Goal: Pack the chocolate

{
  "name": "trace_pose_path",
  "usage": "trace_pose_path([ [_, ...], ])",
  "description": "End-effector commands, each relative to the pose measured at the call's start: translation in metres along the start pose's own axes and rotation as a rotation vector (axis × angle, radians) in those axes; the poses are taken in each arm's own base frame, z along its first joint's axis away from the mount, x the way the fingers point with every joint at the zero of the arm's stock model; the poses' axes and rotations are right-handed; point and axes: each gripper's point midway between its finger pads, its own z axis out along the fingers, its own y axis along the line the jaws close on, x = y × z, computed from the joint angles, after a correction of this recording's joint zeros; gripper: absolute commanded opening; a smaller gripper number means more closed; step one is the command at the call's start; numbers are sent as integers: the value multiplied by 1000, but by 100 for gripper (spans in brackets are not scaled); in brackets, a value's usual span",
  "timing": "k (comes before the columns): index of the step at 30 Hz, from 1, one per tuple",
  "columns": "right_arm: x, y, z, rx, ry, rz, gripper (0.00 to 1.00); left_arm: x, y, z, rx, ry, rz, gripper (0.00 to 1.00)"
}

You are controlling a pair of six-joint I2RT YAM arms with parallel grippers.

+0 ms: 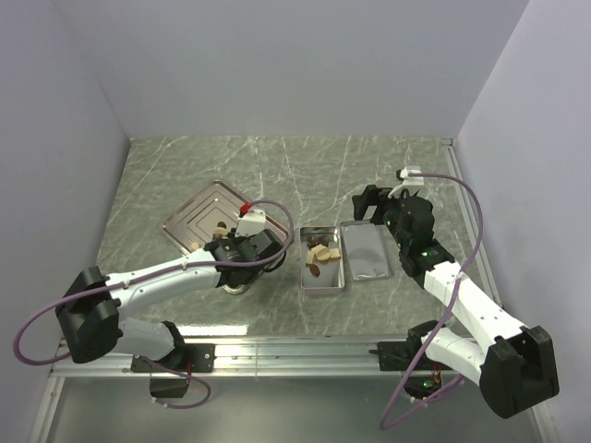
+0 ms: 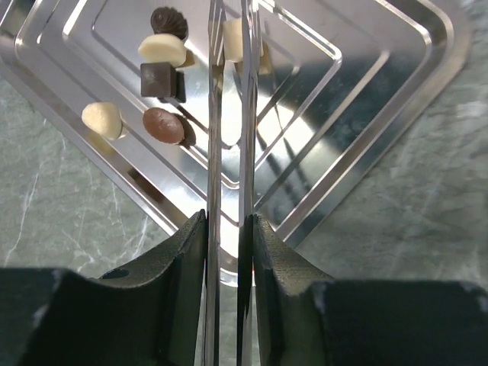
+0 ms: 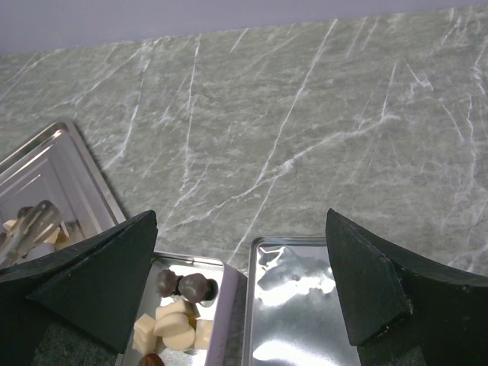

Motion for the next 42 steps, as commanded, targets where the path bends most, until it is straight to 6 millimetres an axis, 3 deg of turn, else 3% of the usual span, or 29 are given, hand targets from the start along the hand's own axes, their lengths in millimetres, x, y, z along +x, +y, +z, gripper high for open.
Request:
trace_pose_path([
  [1,-27,4,1,-3,-64,-2,97,-26,-3,-18,50,-89,-74,27],
  [11,-27,4,1,-1,-67,0,97,-35,-20,-38,205,-158,-78,25],
  [18,-27,3,1,2,-69,0,97,-45,-71,-85,523,-242,-31,25],
  [23,-27,3,0,3,-71,2,97,-42,-96,-101,631,-255,36,25],
  [42,-26,4,1,1,-62,2,97,-34,-119,-112,728,-254,100,47],
])
